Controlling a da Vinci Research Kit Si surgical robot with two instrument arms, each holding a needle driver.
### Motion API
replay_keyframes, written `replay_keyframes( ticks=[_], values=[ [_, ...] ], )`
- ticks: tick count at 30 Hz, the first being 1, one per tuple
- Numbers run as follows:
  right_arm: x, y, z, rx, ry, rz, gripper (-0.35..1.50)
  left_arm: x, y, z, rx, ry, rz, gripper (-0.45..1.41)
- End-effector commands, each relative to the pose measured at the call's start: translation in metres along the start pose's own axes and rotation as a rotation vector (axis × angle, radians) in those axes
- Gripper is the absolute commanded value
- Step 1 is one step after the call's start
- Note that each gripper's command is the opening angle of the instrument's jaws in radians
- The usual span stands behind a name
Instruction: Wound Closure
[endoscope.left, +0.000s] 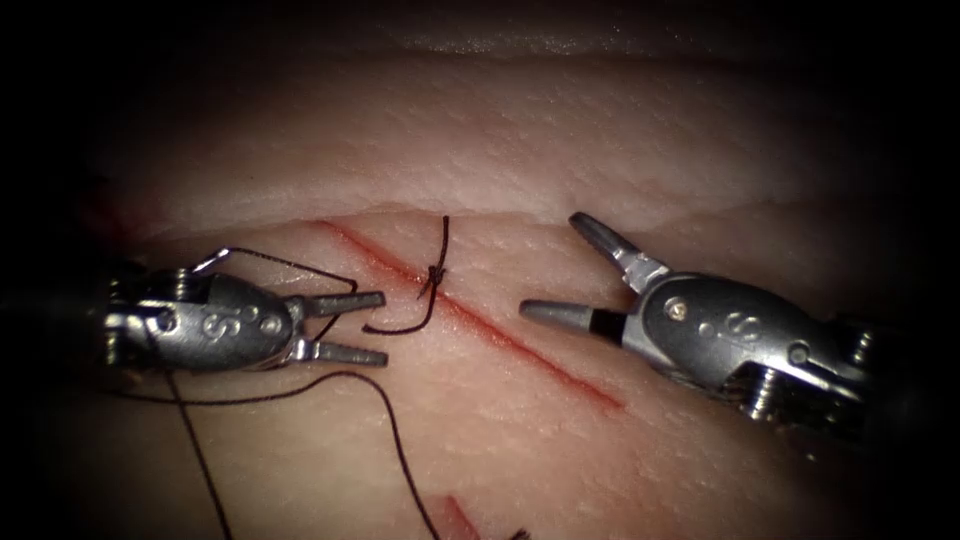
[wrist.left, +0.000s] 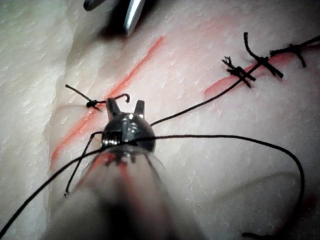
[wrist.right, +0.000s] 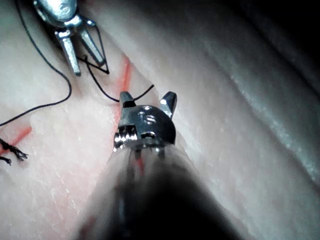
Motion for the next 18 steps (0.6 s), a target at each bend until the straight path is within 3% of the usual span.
replay_keyframes(
  ticks=[1, 8, 10, 14, 18],
  values=[
    [0.0004, 0.0002, 0.001, -0.001, 0.003, -0.002, 1.3, 0.0001, 0.0, 0.0008, -0.003, 0.006, 0.0, 0.29],
    [0.0003, 0.0001, 0.001, -0.002, 0.004, -0.003, 1.3, 0.0003, 0.0, 0.0008, -0.001, 0.012, -0.003, 0.24],
    [0.0002, 0.0, 0.0011, -0.002, 0.004, -0.003, 1.3, 0.0003, -0.0001, 0.0008, 0.003, 0.02, -0.004, 0.12],
    [0.0001, -0.0004, 0.0016, 0.008, 0.0, -0.014, 1.3, 0.0002, -0.0002, 0.0004, 0.008, 0.033, -0.012, -0.45],
    [0.0001, -0.0011, 0.0023, 0.081, 0.008, -0.087, 1.09, 0.0003, -0.0008, -0.0003, 0.02, 0.061, 0.004, -0.45]
  ],
)
